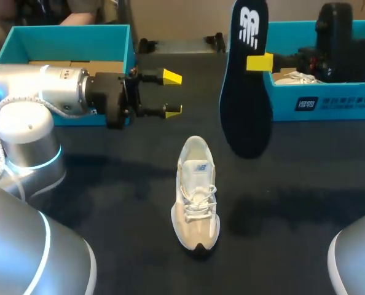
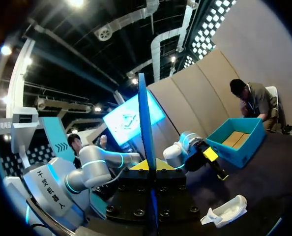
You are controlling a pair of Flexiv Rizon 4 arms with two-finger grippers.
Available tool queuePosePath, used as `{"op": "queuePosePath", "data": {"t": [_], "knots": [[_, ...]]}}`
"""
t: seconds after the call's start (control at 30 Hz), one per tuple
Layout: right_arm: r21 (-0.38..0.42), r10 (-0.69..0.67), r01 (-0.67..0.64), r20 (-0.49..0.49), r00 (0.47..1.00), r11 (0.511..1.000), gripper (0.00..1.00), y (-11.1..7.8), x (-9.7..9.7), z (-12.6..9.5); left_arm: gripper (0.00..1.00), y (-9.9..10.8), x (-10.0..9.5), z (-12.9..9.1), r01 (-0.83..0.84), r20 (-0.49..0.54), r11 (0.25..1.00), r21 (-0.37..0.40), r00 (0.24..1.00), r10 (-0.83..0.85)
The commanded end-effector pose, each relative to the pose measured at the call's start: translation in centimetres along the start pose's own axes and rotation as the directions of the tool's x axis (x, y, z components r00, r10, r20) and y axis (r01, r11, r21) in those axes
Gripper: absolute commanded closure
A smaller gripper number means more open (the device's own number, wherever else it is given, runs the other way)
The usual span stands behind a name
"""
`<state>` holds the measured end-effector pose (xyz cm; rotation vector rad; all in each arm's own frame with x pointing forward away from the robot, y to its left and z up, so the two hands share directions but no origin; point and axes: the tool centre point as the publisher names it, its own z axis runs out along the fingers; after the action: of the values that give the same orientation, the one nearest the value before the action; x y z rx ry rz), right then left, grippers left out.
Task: Take the shoe out of the shoebox, open the shoe tongue, remove and reinsert the insole, then place the shoe into the shoebox
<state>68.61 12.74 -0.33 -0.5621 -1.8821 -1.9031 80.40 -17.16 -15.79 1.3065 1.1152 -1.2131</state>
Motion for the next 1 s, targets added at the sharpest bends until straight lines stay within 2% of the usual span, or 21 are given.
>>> {"op": "queuePosePath", "data": {"t": [0.03, 0.43, 0.6, 0.63, 0.73, 0.77, 0.8, 1.0], "knots": [[-0.002, 0.0, 0.0, -0.033, 0.999, 1.0, 1.0, 0.1, -1.7, 0.8, 0.0, 0.4, 0.1, 0.2, -0.002, 0.0, 1.0, 0.01, 1.0, 0.002], [-0.002, 0.0, 0.0, -0.033, 0.999, 1.0, 1.0, 0.1, -1.7, 0.8, 0.0, 0.4, 0.1, 0.2, -0.002, 0.0, 1.0, 0.01, 1.0, 0.002], [0.059, 0.127, -0.123, -0.073, 0.989, 0.991, 1.0, 2.2, -6.0, 0.8, 0.0, 0.4, 0.1, 0.2, -0.002, 0.0, 1.0, 0.01, 1.0, 0.002], [0.06, 0.14, -0.138, -0.027, 0.99, 0.989, 1.0, 2.7, -7.2, 0.6, 0.0, 0.4, 0.1, 0.2, -0.002, 0.0, 1.0, 0.01, 1.0, 0.002], [0.057, 0.199, -0.197, -0.036, 0.979, 0.979, 1.0, 3.2, -9.8, 0.6, 0.0, 0.4, 0.1, 0.2, -0.002, 0.0, 1.0, 0.01, 1.0, 0.002], [0.035, 0.278, -0.277, -0.064, 0.958, 0.96, 1.0, 3.0, -11.5, 0.6, 0.0, 0.4, 0.1, 0.2, -0.002, 0.0, 1.0, 0.01, 1.0, 0.002], [0.014, 0.34, -0.341, -0.089, 0.936, 0.94, 1.0, 2.8, -12.3, 0.6, 0.0, 0.4, 0.1, 0.2, -0.002, 0.0, 1.0, 0.01, 1.0, 0.002], [0.014, 0.34, -0.341, -0.089, 0.936, 0.94, 1.0, 2.8, -12.3, 0.6, 0.0, 0.4, 0.1, 0.2, -0.002, 0.0, 1.0, 0.01, 1.0, 0.002]]}}
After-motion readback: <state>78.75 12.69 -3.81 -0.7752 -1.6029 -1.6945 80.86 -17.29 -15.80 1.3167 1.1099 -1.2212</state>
